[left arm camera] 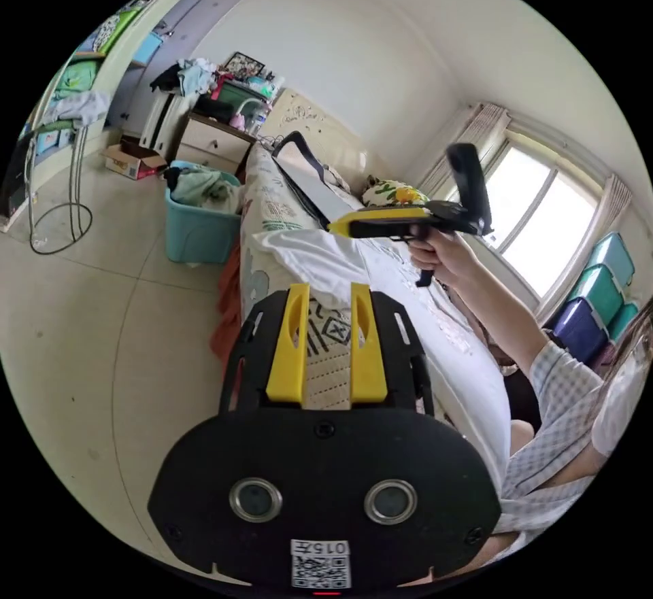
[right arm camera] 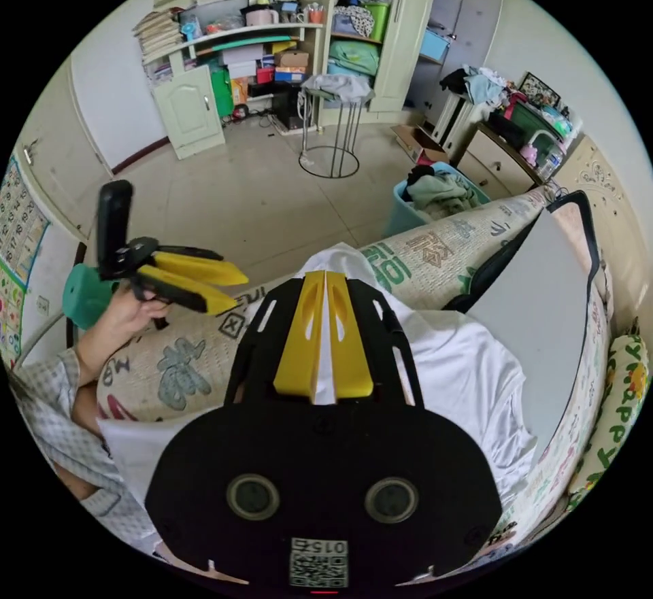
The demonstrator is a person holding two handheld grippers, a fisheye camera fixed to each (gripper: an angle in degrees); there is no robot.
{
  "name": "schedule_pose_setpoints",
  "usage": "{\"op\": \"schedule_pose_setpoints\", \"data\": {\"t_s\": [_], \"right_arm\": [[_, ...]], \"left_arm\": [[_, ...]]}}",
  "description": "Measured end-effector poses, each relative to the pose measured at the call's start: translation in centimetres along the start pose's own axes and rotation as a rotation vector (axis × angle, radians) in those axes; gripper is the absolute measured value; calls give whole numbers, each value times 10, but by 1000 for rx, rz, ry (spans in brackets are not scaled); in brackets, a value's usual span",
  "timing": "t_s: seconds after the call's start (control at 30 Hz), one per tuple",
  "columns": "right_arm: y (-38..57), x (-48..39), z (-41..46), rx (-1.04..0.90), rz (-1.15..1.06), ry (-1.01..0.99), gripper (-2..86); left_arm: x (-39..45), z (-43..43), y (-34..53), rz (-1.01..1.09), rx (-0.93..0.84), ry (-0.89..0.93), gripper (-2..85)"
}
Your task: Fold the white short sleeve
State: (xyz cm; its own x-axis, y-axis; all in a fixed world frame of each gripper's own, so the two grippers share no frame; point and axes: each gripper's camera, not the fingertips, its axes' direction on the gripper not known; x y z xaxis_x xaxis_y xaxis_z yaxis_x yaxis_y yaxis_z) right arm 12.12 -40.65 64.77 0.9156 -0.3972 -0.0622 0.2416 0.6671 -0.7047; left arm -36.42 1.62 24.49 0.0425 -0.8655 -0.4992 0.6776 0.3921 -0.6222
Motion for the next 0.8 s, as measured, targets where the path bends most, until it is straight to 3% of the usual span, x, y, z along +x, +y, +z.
{"op": "schedule_pose_setpoints", "data": {"t_s": [0.2, 0.43, 0.6, 0.8], "right_arm": [[-82, -42, 55, -100, 11, 101, 69], [-111, -74, 91, -227, -12, 377, 67], [-114, -86, 92, -187, -28, 479, -5], [-100, -60, 40, -3, 93, 392, -10]], "left_arm": [[21, 41, -12, 75, -244, -31, 105], [32, 42, -3, 80, -239, -84, 86], [36, 40, 7, 75, -228, -86, 66], [52, 32, 22, 146, -185, -105, 9]]}}
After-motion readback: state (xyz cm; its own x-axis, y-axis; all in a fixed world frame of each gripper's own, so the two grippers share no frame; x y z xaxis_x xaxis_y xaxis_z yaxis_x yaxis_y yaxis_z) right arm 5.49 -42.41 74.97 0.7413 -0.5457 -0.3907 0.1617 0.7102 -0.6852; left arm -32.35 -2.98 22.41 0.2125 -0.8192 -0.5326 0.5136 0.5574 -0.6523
